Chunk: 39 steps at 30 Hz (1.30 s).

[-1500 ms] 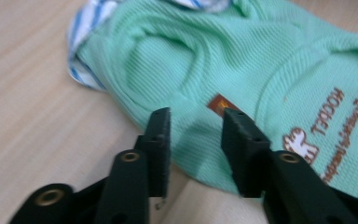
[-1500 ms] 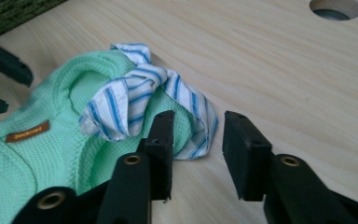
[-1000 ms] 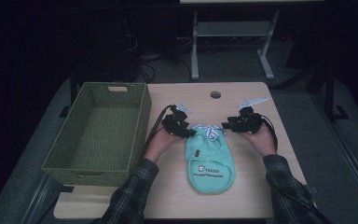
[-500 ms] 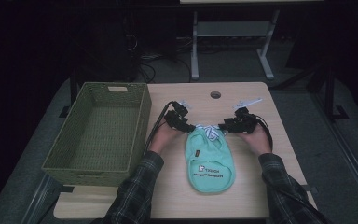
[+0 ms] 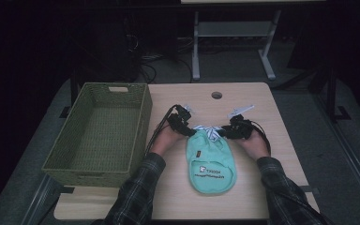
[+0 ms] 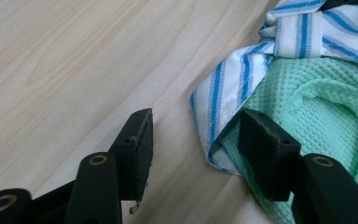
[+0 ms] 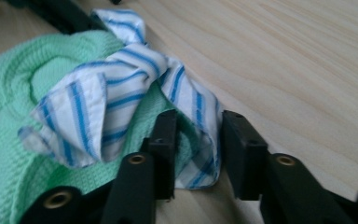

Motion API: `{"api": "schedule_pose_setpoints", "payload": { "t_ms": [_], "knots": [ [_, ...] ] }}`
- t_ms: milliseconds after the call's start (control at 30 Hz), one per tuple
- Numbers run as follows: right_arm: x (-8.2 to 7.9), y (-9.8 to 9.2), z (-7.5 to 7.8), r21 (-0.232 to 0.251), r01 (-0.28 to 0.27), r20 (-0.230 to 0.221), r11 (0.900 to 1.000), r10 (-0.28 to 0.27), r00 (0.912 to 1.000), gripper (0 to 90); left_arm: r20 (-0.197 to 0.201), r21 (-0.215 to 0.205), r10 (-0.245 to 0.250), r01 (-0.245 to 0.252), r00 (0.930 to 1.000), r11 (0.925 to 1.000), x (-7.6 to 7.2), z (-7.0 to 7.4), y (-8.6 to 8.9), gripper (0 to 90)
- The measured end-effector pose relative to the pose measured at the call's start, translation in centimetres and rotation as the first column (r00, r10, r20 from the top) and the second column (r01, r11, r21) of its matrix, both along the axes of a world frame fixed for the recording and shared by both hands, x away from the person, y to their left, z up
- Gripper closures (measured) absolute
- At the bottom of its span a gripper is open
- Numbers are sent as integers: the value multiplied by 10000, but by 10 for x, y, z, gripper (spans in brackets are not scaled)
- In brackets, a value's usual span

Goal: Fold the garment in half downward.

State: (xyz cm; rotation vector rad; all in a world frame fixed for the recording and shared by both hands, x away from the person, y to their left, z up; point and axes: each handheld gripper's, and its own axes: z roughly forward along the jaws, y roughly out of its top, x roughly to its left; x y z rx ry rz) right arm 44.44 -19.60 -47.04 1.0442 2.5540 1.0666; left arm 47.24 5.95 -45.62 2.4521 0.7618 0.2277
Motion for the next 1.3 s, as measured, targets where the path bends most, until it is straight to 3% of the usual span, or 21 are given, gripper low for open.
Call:
{"api": "schedule_pose_setpoints", "payload": {
  "t_ms": [133,367,467,567,633,767,1033,1200,1300],
  "knots": [
    [-2,2,1,32,-198,-148,9998,198,9997,797,-143,-29,-184,183,9997,9998,0,1,-2,550],
    [2,2,2,51,-405,-388,9992,407,9984,846,-501,178,-761,771,9958,9969,0,5,-10,800],
    [2,2,1,143,-370,-435,9992,376,9983,852,-385,417,-840,856,9957,9955,-2,6,-12,862],
    [1,1,2,-12,-308,-309,9995,308,9990,857,-41,686,-510,512,9987,9963,-3,7,-12,874],
    [1,-1,4,102,-309,-156,9995,311,9994,859,-49,566,-480,482,9988,9972,-3,9,-8,875],
    [2,-3,9,176,-292,25,9994,292,9996,858,334,374,-307,295,9990,9989,-7,18,-5,875],
    [0,-12,29,802,-67,438,9968,31,9990,857,941,-664,-63,126,9955,9977,-18,45,1,875],
    [-3,-13,48,928,-120,922,9956,34,9957,854,1427,-1041,-114,265,9897,9942,-25,60,5,875],
    [-5,-15,60,1063,-136,1261,9942,1,9920,854,1951,-1265,-135,388,9807,9912,-31,71,7,874]
  ]
}}
